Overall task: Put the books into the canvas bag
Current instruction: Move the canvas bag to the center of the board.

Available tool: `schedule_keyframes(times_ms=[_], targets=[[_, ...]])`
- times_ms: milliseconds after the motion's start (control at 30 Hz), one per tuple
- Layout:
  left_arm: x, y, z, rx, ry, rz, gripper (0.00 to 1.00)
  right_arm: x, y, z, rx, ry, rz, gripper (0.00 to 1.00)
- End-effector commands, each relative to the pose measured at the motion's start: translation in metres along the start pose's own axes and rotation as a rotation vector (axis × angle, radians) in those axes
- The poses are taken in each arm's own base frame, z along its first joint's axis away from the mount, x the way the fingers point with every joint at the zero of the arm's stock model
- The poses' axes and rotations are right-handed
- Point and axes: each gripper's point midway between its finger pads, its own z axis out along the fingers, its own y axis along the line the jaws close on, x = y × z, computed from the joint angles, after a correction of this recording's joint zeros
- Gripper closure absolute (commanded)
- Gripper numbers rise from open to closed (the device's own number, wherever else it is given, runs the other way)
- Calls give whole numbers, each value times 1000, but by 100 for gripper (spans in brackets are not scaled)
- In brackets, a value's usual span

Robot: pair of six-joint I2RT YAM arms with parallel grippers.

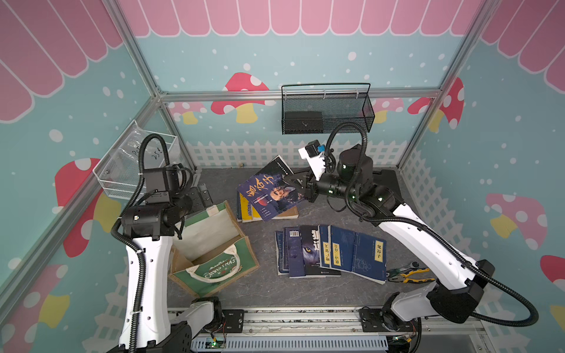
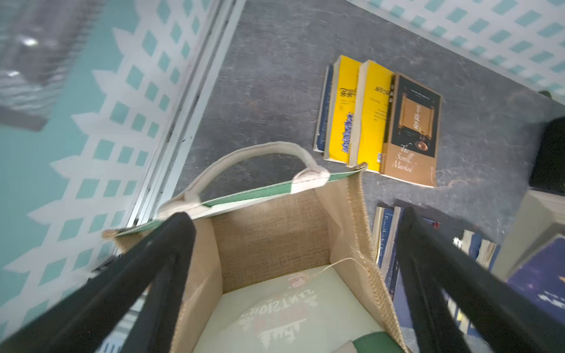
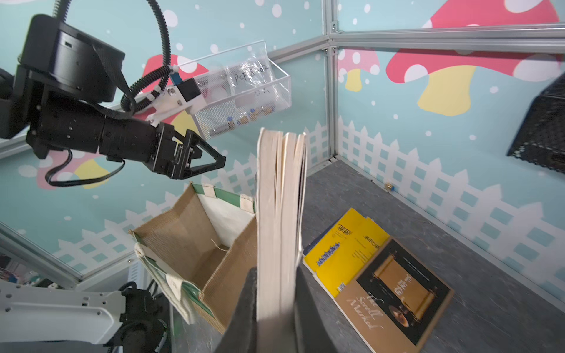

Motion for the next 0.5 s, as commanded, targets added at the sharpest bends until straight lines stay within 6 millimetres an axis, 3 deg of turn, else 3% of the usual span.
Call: schedule_keyframes(times_ms=[0, 167, 400, 467], targets=[[18, 29, 0, -137, 26, -111, 1, -31, 29, 6, -111, -96, 31, 100], [24, 64, -17, -271, -44, -155, 1, -38, 59, 25, -243, -128, 50, 100], [27, 87, -21, -310, -48, -200, 1, -25, 84, 62, -332, -87, 67, 100], [29, 89, -18, -304, -49, -211, 1, -28, 88, 65, -335, -95, 58, 100]])
